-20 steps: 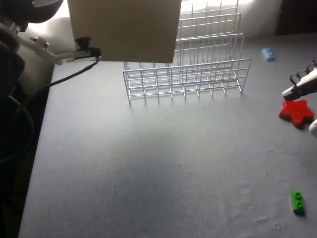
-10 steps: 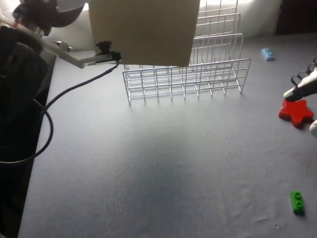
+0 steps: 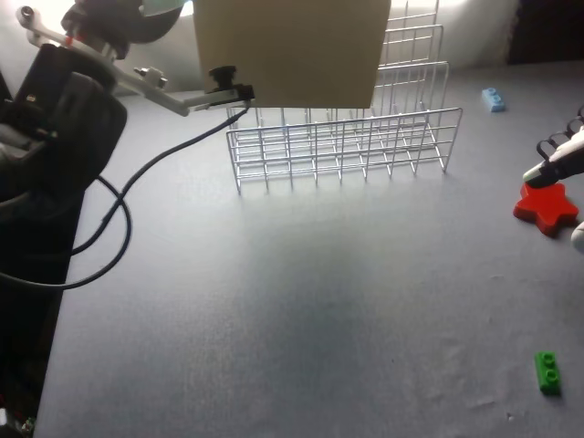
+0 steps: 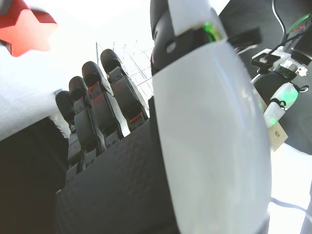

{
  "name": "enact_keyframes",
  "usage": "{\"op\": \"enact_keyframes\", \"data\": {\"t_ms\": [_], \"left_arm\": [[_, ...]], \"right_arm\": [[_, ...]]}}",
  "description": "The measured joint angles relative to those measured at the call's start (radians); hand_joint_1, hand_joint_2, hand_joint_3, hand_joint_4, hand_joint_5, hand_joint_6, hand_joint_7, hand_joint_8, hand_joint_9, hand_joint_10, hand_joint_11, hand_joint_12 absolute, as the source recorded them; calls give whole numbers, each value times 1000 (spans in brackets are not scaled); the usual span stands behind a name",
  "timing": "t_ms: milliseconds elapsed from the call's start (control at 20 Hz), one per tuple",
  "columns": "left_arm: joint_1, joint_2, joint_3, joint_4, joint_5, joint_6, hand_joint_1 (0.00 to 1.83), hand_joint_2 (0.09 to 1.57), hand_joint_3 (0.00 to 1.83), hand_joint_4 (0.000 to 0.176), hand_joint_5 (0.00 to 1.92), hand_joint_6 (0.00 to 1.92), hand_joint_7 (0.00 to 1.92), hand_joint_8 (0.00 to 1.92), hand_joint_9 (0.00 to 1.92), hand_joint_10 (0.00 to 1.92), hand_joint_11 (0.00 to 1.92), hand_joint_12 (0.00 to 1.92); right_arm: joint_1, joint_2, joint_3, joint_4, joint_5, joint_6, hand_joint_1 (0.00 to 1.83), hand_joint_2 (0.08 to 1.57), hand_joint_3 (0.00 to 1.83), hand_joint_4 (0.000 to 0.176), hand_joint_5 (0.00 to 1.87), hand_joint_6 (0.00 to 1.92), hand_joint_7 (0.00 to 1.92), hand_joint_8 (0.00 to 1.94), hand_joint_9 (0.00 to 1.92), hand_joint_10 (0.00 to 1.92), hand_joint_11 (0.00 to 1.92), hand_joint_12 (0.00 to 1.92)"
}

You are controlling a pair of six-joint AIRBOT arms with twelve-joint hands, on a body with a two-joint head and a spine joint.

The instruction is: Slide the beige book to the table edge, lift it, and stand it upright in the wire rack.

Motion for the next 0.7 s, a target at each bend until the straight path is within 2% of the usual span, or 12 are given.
{"op": "enact_keyframes", "data": {"t_ms": [450, 600, 700], "left_arm": [[-11, -65, 41, -24, -14, -2, 1479, 1207, 0, 0, 701, 1325, 623, 1323, 748, 1315, 694, 1593], [-11, -90, 60, -42, -17, 0, 1482, 1188, 0, 0, 738, 1290, 677, 1245, 777, 1260, 721, 1558], [-9, -105, 74, -60, -21, 0, 1482, 1198, 1, 0, 722, 1319, 662, 1274, 784, 1285, 661, 1587]], "right_arm": [[0, 0, 0, 1, 2, -1, 270, 1063, 0, 0, 276, 3, 269, 2, 265, 0, 0, 784], [0, 0, 0, 1, 2, -2, 286, 1065, 0, 0, 261, 1, 264, 2, 263, 1, 0, 769], [0, 0, 0, 0, 2, -3, 250, 1063, 0, 0, 266, 3, 267, 3, 266, 2, 0, 773]]}}
